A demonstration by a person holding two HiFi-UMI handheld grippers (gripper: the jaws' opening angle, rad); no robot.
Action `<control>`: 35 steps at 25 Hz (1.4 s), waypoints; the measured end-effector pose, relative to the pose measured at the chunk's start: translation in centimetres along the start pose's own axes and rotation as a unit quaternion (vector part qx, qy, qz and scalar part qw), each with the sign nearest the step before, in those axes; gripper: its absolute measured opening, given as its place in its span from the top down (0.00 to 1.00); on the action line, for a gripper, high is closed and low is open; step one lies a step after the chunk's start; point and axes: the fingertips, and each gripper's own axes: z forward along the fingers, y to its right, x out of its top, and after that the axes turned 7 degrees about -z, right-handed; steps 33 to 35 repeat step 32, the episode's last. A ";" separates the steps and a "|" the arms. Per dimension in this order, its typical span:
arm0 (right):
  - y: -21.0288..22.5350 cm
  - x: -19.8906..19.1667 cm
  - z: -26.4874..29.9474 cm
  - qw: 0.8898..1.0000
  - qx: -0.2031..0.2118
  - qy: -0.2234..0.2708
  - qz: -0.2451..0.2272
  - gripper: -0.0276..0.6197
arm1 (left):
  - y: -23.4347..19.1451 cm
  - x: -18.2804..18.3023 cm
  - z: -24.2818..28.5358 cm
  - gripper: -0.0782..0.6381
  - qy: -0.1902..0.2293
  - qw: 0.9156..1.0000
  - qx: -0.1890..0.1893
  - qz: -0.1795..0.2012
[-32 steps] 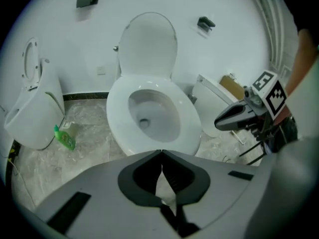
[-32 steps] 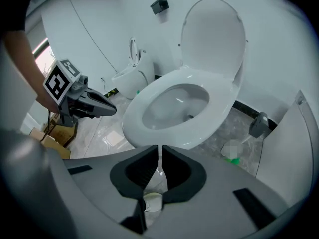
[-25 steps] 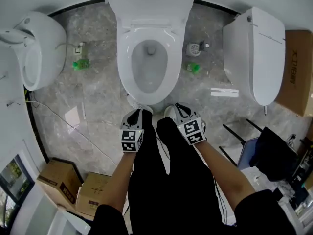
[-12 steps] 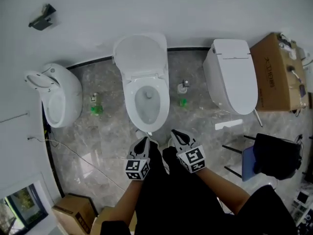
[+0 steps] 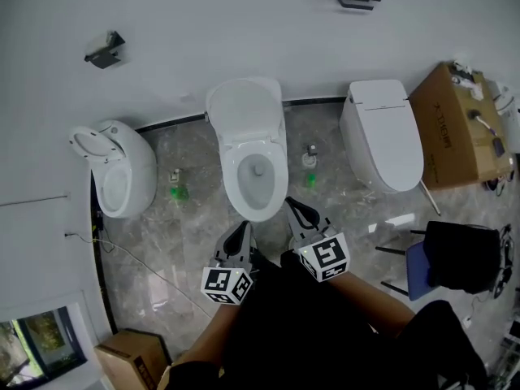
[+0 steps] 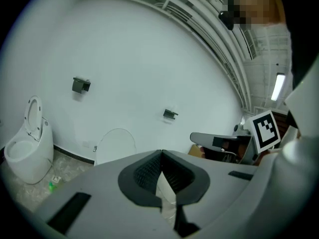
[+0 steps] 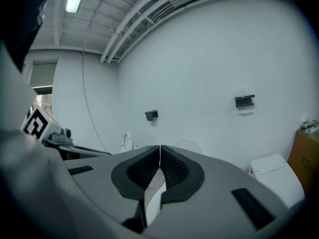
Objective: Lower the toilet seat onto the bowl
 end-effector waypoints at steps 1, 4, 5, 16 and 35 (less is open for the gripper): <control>-0.1 0.8 -0.3 1.000 -0.007 0.007 -0.001 0.91 | 0.1 0.7 -0.3 0.87 0.006 1.000 0.000 -0.003; -0.3 2.7 -1.1 0.999 -0.030 0.019 -0.009 0.91 | 0.5 2.6 -0.9 0.87 0.019 1.000 -0.013 -0.002; -0.3 3.0 -1.2 0.999 -0.038 0.020 -0.009 0.91 | 0.8 3.2 -0.9 0.87 0.021 1.000 -0.021 0.001; -5.2 5.8 0.5 0.997 -0.069 0.015 -0.025 0.91 | -0.6 9.1 -4.3 0.87 0.039 0.995 -0.060 0.066; -12.4 6.1 1.7 0.995 -0.092 -0.003 -0.046 0.91 | -5.9 9.1 -9.1 0.87 0.038 0.994 -0.088 0.043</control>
